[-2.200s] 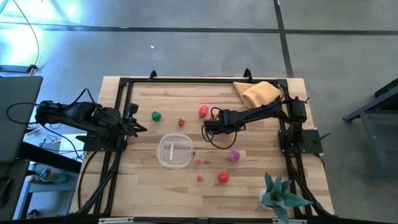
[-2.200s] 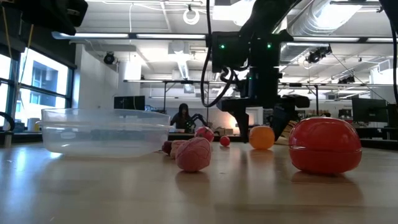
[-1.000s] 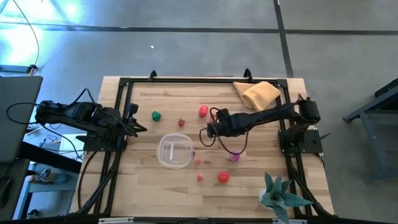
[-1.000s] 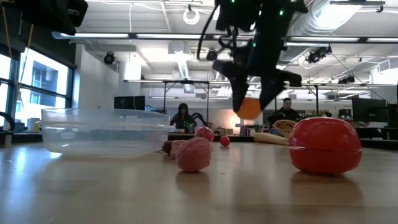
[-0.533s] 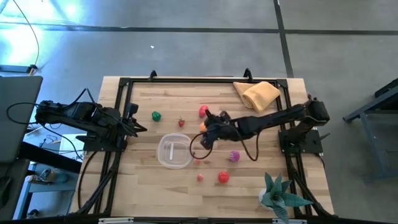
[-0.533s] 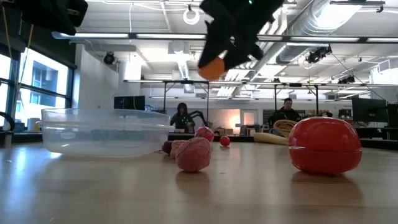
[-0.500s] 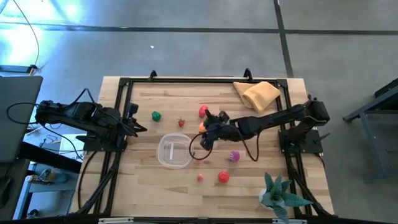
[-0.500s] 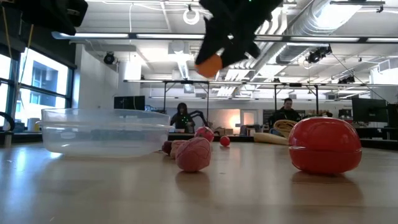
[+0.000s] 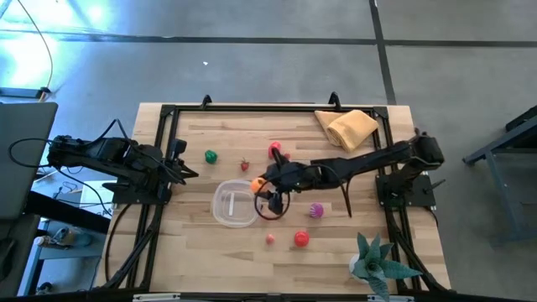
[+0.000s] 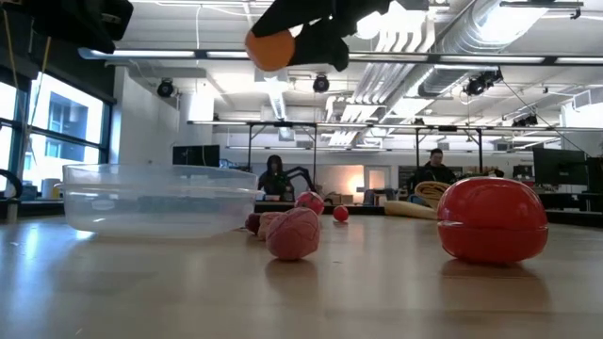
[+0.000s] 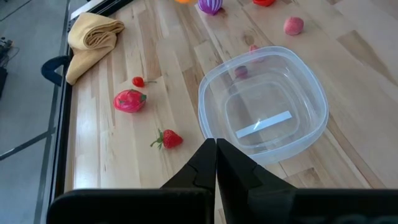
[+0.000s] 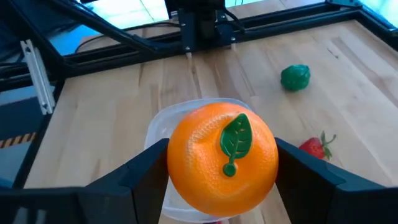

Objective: Pick and placing Produce into tupperware
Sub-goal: Put the orange into the transparent container

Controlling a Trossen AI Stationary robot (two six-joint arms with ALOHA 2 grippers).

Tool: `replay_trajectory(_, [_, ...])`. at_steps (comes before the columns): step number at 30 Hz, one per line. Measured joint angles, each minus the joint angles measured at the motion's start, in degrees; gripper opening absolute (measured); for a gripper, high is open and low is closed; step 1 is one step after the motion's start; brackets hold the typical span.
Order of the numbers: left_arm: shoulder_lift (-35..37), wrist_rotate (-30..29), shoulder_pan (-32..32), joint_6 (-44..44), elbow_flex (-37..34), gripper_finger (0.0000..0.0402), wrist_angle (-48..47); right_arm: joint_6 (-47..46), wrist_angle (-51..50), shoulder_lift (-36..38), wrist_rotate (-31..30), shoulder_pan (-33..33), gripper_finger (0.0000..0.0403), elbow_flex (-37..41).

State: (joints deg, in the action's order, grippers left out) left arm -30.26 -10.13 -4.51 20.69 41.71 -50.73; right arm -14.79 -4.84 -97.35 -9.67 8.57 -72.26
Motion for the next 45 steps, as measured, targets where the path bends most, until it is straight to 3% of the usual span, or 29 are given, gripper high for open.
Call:
replay_trajectory(7, [0.0, 0.0, 0.02, 0.02, -0.02, 0.0003, 0.01, 0.21, 3.63, -3.51, 6.88, -3.83, 0.0239, -1.12])
replay_trajectory(14, [0.02, 0.0, 0.0, 0.0, -0.02, 0.0003, 0.01, 5.87, -6.62, -14.43, 13.16, -4.85, 0.0239, -15.83])
replay_trajectory(18, [0.02, 0.01, 0.01, 0.01, -0.01, 0.0003, -0.01, 9.06, -17.81, -22.48, 13.2, -4.26, 0.0239, -25.75])
replay_trajectory(28, [0.01, 0.01, 0.01, 0.01, -0.01, 0.0003, -0.01, 13.39, -30.94, -38.11, 11.35, -4.05, 0.0239, -41.39])
replay_trajectory(32, [0.02, 0.0, 0.02, 0.0, 0.0, 0.0003, -0.01, 14.64, -32.03, -40.5, 10.99, -4.08, 0.0239, -42.76])
replay_trajectory(37, [0.0, 0.01, 0.02, 0.01, 0.0, 0.0003, -0.01, 15.29, -33.54, -40.53, 5.36, -4.05, 0.0239, -42.87])
replay_trajectory(45, [0.02, 0.02, 0.02, 0.0, -0.02, 0.0003, -0.01, 15.28, -33.58, -40.47, 5.02, -4.05, 0.0239, -42.87])
